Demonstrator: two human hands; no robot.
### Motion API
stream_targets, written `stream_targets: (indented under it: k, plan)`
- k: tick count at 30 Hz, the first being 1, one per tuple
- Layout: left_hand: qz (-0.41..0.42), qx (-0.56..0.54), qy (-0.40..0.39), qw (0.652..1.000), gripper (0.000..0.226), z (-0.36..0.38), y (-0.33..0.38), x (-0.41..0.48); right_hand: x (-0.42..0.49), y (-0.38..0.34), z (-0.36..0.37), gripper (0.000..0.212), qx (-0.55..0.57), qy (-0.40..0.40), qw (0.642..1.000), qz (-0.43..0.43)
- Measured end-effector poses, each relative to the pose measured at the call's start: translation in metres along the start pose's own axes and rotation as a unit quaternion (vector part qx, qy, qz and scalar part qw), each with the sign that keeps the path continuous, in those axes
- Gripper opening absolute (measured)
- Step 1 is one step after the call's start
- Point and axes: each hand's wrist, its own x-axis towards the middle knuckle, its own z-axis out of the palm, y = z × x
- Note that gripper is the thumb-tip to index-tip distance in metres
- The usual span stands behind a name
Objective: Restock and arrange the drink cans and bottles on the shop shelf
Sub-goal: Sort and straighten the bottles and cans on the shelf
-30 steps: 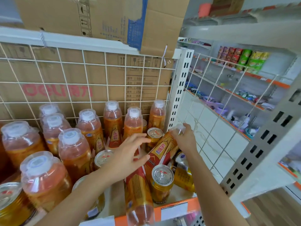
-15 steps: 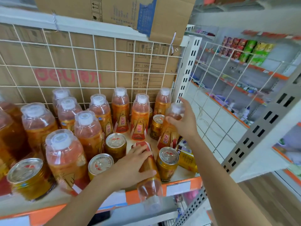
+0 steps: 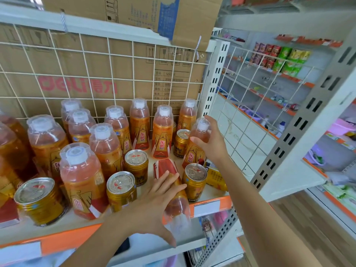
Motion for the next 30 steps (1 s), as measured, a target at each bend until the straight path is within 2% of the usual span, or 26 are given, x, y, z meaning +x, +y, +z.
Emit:
stream_targets:
  k: [3, 5, 7, 12, 15, 20, 26, 30]
  plan:
    - [0.000, 0.069, 0.046, 0.997, 0.117, 0.003, 0.004, -0.003, -0.003, 0.001, 0.000, 0.073, -0.004, -0.003, 1.000, -0.001]
    - [0.028, 0.129, 0.112, 0.985, 0.103, 0.006, 0.003, -0.001, -0.005, 0.001, 0.002, 0.074, -0.008, -0.004, 1.000, -0.002]
    - [0.032, 0.153, 0.116, 0.981, 0.092, 0.006, 0.005, 0.000, -0.006, 0.001, 0.003, 0.075, -0.015, -0.009, 1.000, -0.001]
    - [0.065, 0.113, 0.146, 0.981, 0.080, 0.007, -0.002, 0.000, -0.004, 0.004, -0.001, 0.076, -0.024, -0.023, 0.999, 0.013]
    - [0.062, 0.016, 0.178, 0.982, 0.076, -0.006, -0.001, -0.001, -0.004, 0.002, -0.004, 0.076, -0.022, -0.031, 0.999, 0.022]
    - [0.046, -0.109, 0.243, 0.963, 0.067, -0.031, 0.002, 0.000, -0.004, -0.001, -0.005, 0.074, -0.048, -0.032, 0.998, 0.010]
    - [0.052, -0.144, 0.289, 0.945, 0.047, -0.047, 0.005, 0.016, -0.001, -0.001, -0.005, 0.068, -0.072, -0.034, 0.997, 0.014]
    - [0.016, -0.185, 0.300, 0.936, 0.045, -0.061, -0.005, 0.027, -0.002, -0.001, -0.007, 0.066, -0.083, -0.040, 0.996, -0.007]
